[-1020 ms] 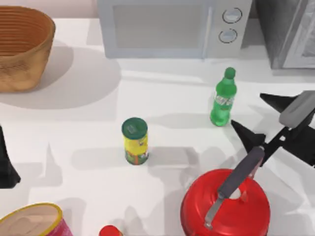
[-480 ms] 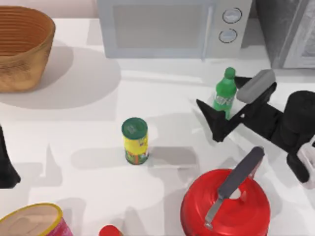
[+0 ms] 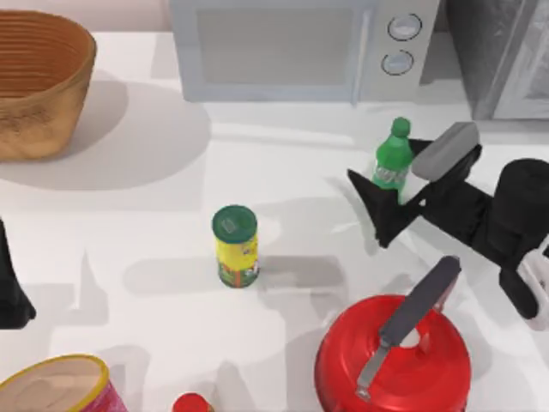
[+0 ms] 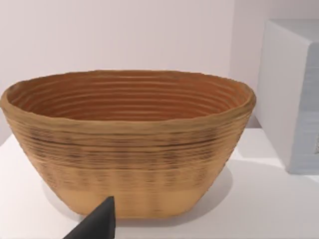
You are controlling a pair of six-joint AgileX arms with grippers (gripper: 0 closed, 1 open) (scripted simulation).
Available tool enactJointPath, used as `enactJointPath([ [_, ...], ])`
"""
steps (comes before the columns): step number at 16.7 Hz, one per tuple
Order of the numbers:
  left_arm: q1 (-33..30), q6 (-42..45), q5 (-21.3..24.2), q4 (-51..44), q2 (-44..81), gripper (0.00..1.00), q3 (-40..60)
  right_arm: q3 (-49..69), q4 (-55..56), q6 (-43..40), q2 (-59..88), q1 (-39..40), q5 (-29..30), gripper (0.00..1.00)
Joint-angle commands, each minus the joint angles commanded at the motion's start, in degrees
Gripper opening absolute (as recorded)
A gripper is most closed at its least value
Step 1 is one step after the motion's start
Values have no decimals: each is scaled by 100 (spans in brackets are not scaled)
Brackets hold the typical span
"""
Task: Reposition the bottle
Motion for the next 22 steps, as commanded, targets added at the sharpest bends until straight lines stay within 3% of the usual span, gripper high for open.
enactJointPath([
  [8, 0, 0, 0, 0, 0, 100, 0, 0, 0, 0, 0, 0, 0, 2],
  [18, 0, 0, 0, 0, 0, 100, 0, -2, -10, -2, -6, -20, -10, 0],
  [22, 0, 0, 0, 0, 0, 100, 0, 175, -639, -477, -22, -568, -612, 0],
])
